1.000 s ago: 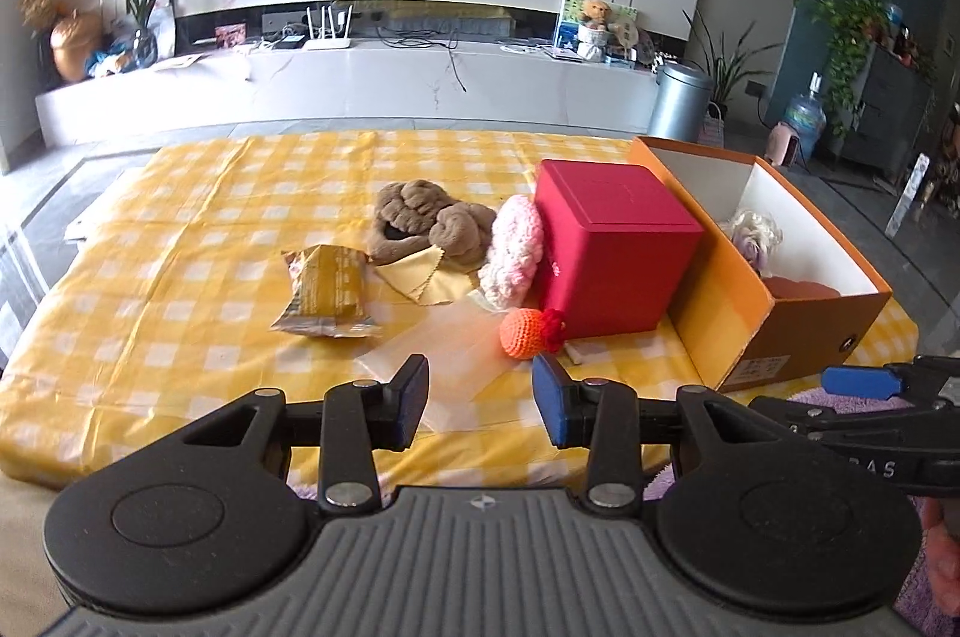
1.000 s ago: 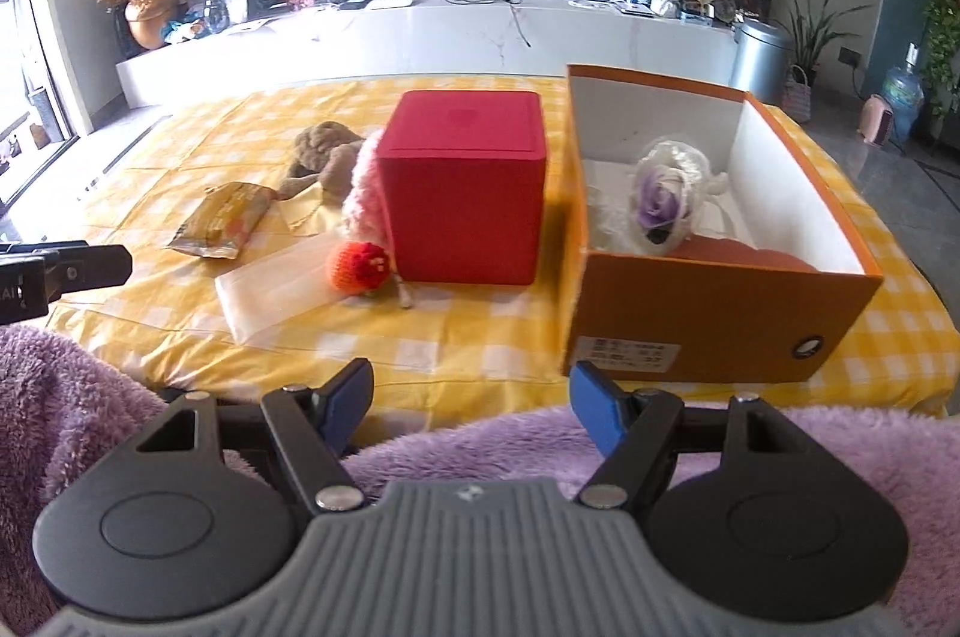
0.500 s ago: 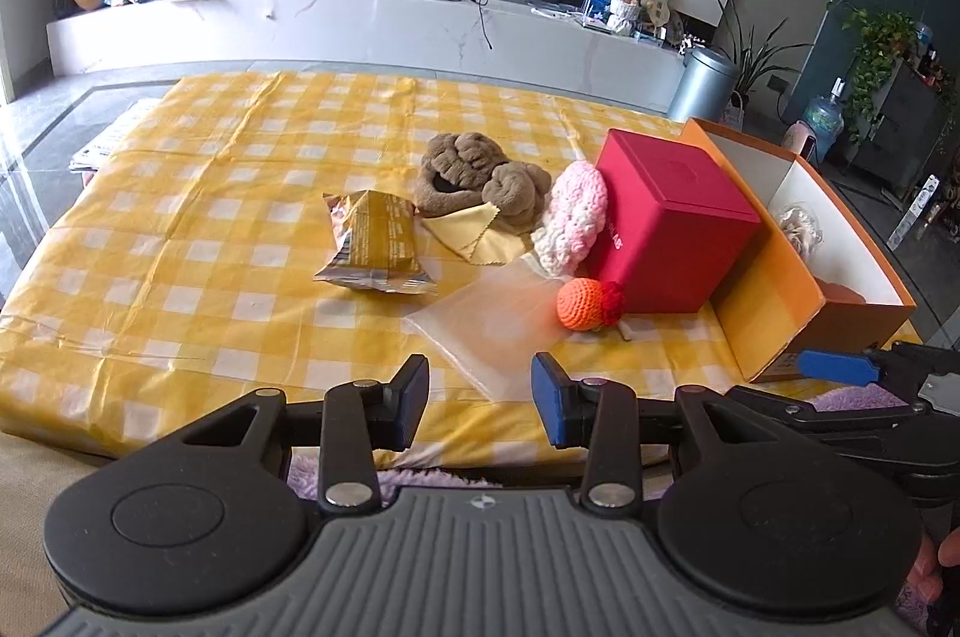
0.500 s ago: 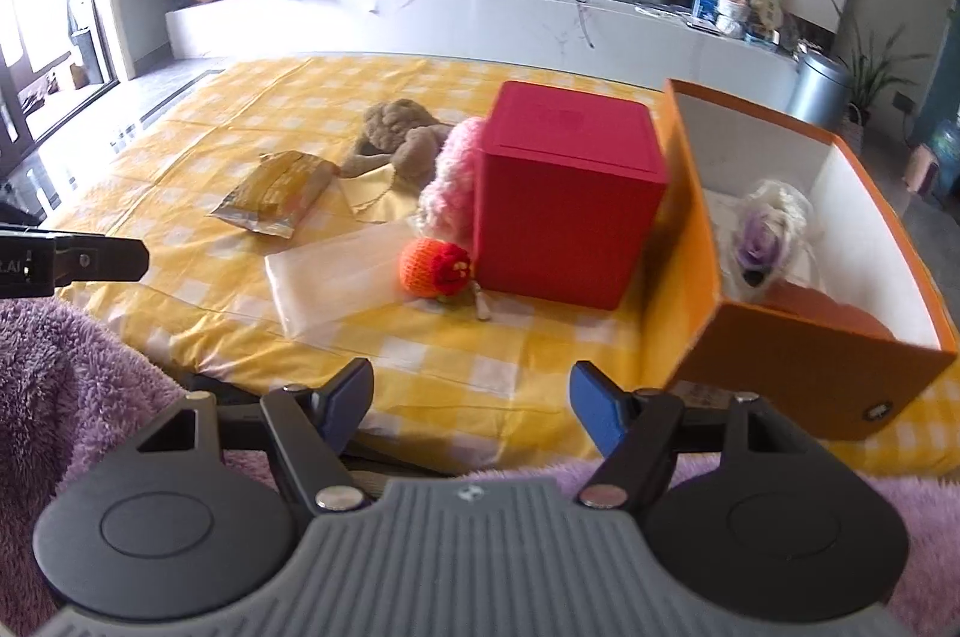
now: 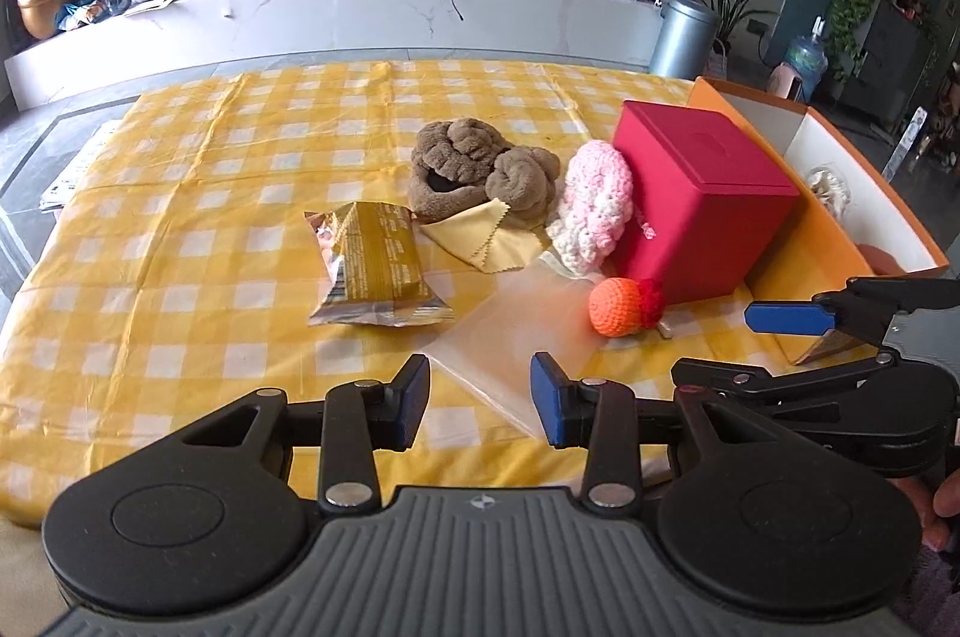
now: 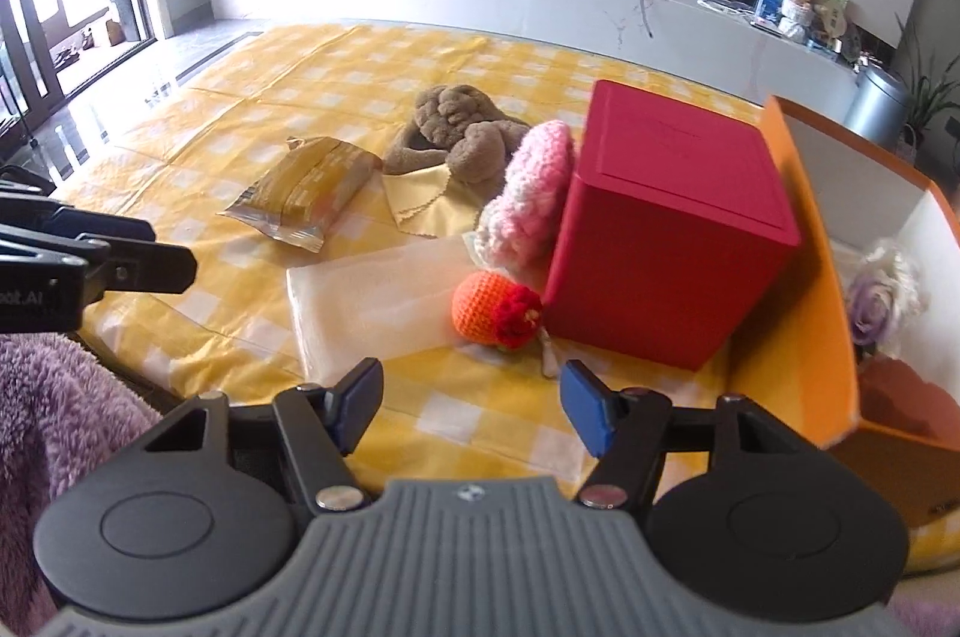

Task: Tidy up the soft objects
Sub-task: 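Grasp the orange crocheted ball with the right tool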

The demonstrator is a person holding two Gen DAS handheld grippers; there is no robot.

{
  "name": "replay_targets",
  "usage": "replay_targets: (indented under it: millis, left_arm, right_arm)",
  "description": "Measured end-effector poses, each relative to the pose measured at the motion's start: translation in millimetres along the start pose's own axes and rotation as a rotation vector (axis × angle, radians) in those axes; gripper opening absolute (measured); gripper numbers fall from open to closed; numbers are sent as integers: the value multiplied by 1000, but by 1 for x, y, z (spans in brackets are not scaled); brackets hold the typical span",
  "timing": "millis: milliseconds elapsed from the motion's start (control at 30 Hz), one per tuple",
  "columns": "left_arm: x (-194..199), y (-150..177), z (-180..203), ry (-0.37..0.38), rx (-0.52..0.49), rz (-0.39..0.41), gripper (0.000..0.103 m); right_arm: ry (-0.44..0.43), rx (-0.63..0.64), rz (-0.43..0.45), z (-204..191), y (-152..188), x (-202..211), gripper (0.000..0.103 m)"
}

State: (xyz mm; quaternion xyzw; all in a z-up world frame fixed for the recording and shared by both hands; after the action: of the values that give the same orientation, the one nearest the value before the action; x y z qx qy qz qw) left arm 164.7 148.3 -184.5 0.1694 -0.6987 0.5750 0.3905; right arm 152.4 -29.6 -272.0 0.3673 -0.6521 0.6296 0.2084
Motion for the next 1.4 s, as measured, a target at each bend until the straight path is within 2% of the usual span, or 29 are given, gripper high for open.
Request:
replay_targets:
  millis: [100, 233, 300, 533, 833, 1067, 1200, 1333, 1400]
  left_arm:
    - [-11, -3, -6, 7, -14, -21, 44]
    - [-27, -6, -6, 25, -58, -51, 45]
    - [-35, -9, -4, 41, -86, -55, 45]
    - [-61, -17, 4, 80, -129, -83, 45]
    - [-77, -14, 11, 90, -144, -129, 45]
    - [-81, -19, 20, 100, -176, -135, 45]
    - [-81, -32, 31, 118, -245, -114, 45]
    - [-86, -50, 49, 143, -348, -92, 50]
    - [-93, -59, 58, 163, -390, -78, 52]
  right_arm:
    - [-20, 38, -10, -9, -5, -14, 57]
    - [5, 71, -13, -11, -11, -34, 56]
    - [-1, 58, -21, -8, -13, -42, 51]
    - [21, 10, -58, 7, -15, -69, 53]
    - [48, -101, -79, 18, -21, -90, 57]
    - [34, -149, -109, 22, -20, -95, 52]
    - [37, -142, -179, 25, -16, -87, 52]
    - [33, -162, -292, 37, -14, -82, 52]
    - [34, -164, -318, 43, -15, -81, 52]
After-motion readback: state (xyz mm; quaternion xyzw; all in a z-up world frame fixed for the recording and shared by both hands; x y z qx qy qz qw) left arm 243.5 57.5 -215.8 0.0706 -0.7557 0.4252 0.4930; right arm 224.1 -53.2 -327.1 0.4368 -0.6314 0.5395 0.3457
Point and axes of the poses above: each gripper's, at about its wrist camera, not at the fingertips, and x roughly against the way its jaws point, z to its right, y to its underside, the point moved 8 cm from there along -x, roughly the way its jaws point, and after that the axes turned 12 degrees about -x, right-handed, at the moved point
